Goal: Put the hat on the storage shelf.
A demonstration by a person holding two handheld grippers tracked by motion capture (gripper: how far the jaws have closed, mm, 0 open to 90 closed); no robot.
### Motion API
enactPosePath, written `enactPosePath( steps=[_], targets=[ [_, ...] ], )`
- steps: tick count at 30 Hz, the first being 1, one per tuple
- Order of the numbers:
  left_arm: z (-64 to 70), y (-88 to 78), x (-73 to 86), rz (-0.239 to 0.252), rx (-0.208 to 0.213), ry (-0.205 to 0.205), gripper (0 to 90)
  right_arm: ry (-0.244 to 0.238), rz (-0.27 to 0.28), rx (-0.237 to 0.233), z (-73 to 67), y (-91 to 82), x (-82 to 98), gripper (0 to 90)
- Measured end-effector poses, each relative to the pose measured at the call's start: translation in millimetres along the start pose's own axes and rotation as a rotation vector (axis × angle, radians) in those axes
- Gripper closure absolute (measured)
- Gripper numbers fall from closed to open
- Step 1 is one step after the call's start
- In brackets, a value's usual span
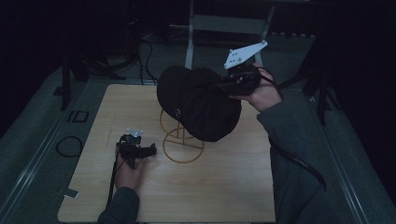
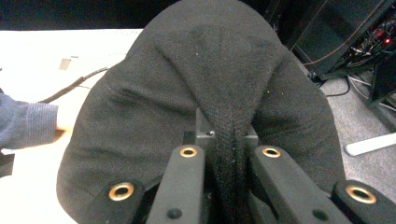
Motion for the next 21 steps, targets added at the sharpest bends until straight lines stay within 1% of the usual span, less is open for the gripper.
enactPosePath(
  steps=[5,12,15,16,19,21],
  targets=[
    [0.0,0.0,0.0,0.0,0.0,0.0,2.5,-0.014,-0.001,-0.008,-4.1,13.4,-4.1,85.4],
    [-0.2,0.0,0.0,0.001,0.0,0.003,2.5,-0.029,-0.033,-0.024,-9.6,31.9,-7.7,84.9],
    [-0.1,0.0,0.0,0.0,0.0,0.001,2.5,-0.027,-0.036,-0.028,-10.5,35.2,-9.2,84.5],
    [-0.1,0.0,0.0,0.001,0.0,0.002,2.5,-0.029,-0.039,-0.019,-10.6,39.4,-10.1,84.4],
    [-0.1,0.0,0.0,0.0,0.0,0.002,2.5,-0.028,-0.043,-0.018,-10.1,44.9,-9.0,84.2],
    [-0.1,-0.1,0.0,-0.001,0.001,0.002,2.5,-0.013,-0.04,-0.026,-9.8,48.2,-6.6,84.2]
  ],
)
Point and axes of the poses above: each handheld gripper's, and its own axes: y roughly forward along the jaws, x roughly out of its underside, z roughly to its right, the point moved 5 cm from there along y, roughly forward along the jaws, and after that the axes turned 15 degrees about z, right-handed, at the moved point
